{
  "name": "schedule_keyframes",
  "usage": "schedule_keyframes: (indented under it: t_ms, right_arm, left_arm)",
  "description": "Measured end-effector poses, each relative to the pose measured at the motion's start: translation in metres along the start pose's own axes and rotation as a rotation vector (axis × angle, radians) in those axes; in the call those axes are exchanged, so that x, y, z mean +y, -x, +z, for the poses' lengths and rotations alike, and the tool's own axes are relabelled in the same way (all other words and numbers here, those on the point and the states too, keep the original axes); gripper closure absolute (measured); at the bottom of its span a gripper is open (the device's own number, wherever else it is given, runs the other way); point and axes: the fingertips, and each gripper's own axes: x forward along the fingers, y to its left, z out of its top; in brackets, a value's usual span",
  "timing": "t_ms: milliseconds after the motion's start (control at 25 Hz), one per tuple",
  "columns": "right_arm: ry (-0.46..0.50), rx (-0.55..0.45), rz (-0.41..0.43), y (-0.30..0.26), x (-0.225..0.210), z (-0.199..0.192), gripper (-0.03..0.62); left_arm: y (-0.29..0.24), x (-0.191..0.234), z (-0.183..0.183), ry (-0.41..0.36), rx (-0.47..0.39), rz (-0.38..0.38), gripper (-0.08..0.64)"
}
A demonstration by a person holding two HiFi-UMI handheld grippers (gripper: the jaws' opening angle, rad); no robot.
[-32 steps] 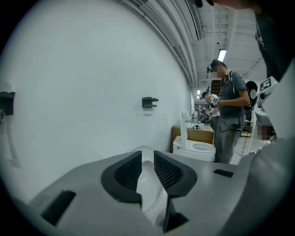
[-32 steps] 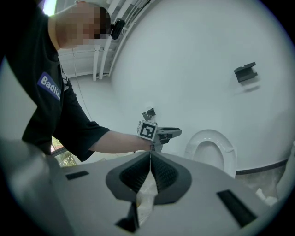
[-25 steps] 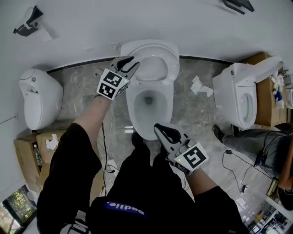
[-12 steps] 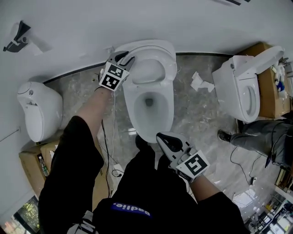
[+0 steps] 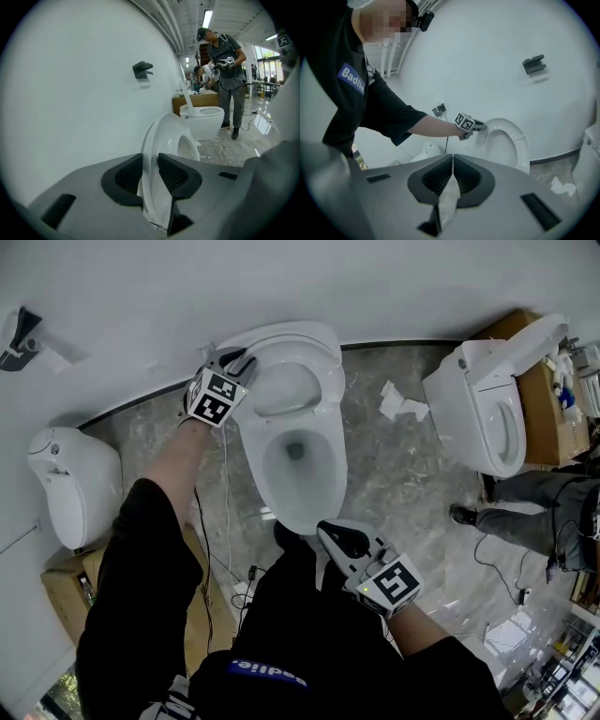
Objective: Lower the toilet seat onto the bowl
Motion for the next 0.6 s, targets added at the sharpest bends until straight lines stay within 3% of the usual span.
schedule_keyframes:
  t_ms: [600]
  right_arm:
    - [0.007, -0.026, 0.013, 0.025, 0.021, -0.005, 0.563]
  left_arm:
    - [0.033, -0.046, 0.006, -0.043, -0.005, -0.019, 0.463]
